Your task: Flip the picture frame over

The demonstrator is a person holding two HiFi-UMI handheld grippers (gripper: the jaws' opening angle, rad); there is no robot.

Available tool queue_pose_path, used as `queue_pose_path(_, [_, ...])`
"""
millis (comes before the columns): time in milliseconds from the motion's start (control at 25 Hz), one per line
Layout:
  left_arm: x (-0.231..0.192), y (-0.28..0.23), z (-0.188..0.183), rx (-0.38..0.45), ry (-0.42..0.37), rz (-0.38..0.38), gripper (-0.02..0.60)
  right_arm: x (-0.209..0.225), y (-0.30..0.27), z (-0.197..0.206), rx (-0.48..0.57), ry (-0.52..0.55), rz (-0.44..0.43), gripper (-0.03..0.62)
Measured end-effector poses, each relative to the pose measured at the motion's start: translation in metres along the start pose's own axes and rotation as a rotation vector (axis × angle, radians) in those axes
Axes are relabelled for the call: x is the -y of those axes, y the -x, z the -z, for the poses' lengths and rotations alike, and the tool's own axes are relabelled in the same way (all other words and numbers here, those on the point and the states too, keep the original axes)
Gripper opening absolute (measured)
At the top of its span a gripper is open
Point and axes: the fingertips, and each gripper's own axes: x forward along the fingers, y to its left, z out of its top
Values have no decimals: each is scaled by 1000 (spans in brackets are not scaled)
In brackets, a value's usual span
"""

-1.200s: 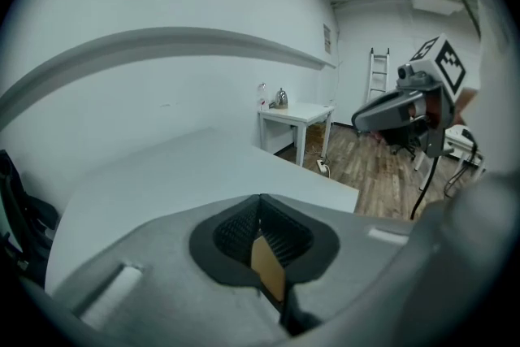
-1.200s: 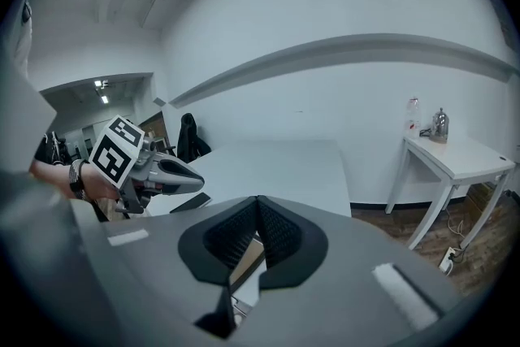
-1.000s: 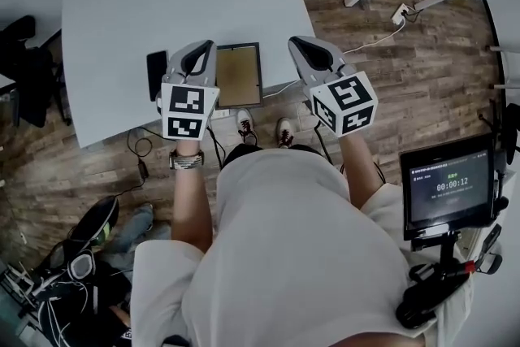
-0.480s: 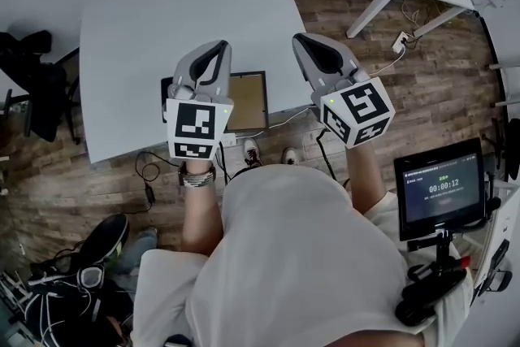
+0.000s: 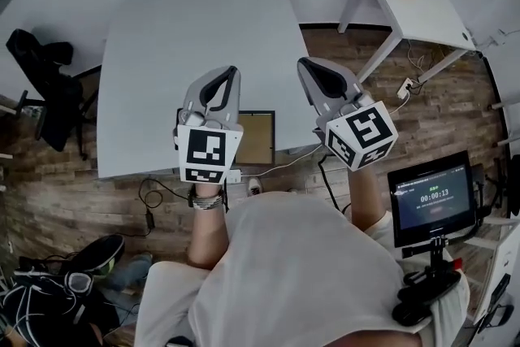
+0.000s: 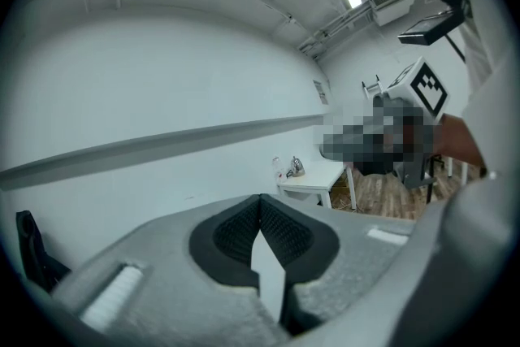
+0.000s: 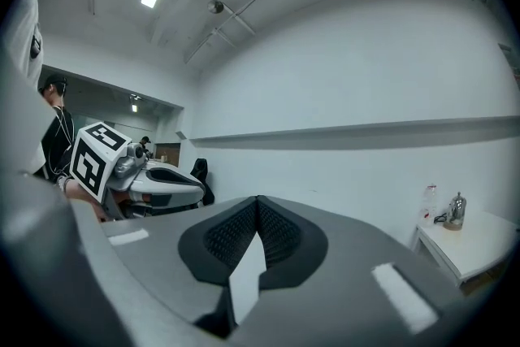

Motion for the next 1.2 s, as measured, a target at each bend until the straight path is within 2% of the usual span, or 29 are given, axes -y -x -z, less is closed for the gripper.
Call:
queue_pose_path(440, [-22,16,-18,39,-2,-49,5,-10,-4,-36,52,81,16,2])
queue_pose_path(1200, [-25,21,-15,35,9,-67,5,-7,-7,-36,37,89,6,2])
